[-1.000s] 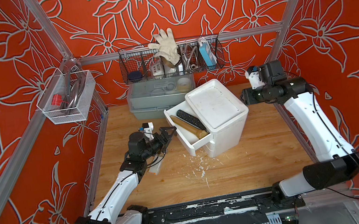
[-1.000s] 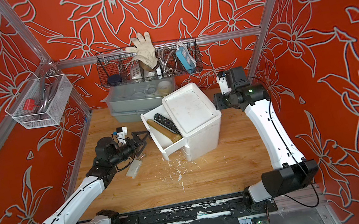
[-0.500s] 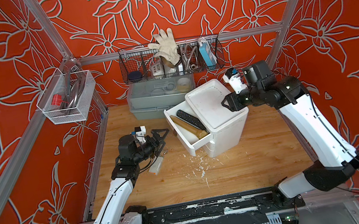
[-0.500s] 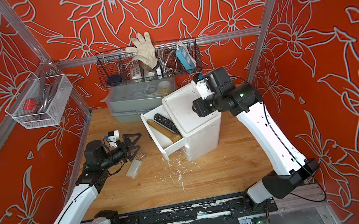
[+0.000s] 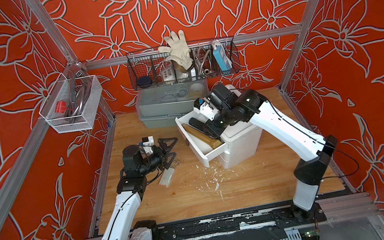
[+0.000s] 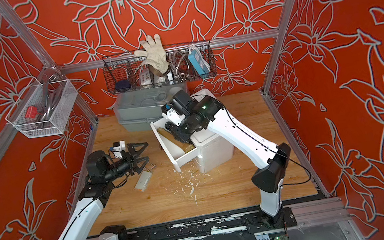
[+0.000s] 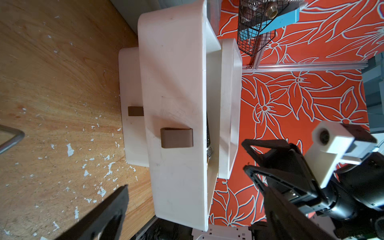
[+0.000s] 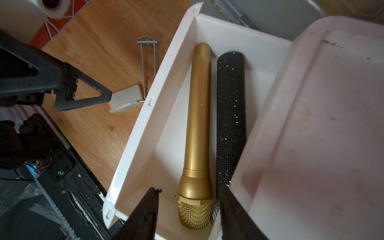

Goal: Take the microphone out of the drawer
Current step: Pick up the microphone from the drawer.

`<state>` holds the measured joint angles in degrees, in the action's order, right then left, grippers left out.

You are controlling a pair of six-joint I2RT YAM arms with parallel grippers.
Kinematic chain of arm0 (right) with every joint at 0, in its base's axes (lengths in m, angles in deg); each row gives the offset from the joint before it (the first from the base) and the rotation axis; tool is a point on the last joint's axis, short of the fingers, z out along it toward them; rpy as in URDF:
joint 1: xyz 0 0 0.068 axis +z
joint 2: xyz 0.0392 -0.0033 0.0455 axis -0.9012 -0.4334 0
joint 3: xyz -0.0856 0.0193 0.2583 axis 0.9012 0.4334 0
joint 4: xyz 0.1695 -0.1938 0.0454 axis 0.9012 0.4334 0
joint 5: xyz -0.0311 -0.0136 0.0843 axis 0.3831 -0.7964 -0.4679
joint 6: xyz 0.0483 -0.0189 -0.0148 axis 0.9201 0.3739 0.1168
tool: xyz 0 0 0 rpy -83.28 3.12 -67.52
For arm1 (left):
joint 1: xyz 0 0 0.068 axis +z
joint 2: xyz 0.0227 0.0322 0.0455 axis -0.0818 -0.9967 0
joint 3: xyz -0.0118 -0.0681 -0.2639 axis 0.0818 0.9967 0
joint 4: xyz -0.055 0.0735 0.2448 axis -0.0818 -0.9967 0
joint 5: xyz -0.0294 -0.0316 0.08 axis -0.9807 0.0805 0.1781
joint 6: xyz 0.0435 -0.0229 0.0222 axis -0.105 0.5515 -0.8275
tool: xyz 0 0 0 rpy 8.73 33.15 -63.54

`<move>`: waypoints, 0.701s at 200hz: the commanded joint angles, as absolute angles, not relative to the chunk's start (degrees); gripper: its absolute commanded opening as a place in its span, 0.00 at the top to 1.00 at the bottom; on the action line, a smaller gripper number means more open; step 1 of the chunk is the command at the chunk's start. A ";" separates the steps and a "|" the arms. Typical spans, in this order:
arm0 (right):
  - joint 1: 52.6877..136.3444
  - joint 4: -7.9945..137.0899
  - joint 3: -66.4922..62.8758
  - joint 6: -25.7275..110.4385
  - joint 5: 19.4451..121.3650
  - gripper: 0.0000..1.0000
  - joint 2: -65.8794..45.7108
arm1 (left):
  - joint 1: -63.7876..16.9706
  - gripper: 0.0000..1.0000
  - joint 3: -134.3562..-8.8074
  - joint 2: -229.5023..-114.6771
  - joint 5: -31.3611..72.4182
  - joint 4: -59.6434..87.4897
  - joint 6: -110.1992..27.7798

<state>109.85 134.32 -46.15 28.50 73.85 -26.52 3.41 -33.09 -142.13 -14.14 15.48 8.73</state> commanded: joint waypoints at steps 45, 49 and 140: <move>111.32 139.83 -55.87 24.85 78.32 0.50 -36.81 | 4.69 0.00 -35.52 -144.03 -17.50 19.39 8.92; 111.32 140.12 -56.27 24.71 78.86 0.50 -37.40 | 4.69 0.00 -35.65 -143.97 -17.58 19.28 8.88; 111.31 142.31 -61.67 22.26 82.32 0.50 -45.92 | 4.69 0.00 -36.72 -144.91 -18.13 19.66 8.72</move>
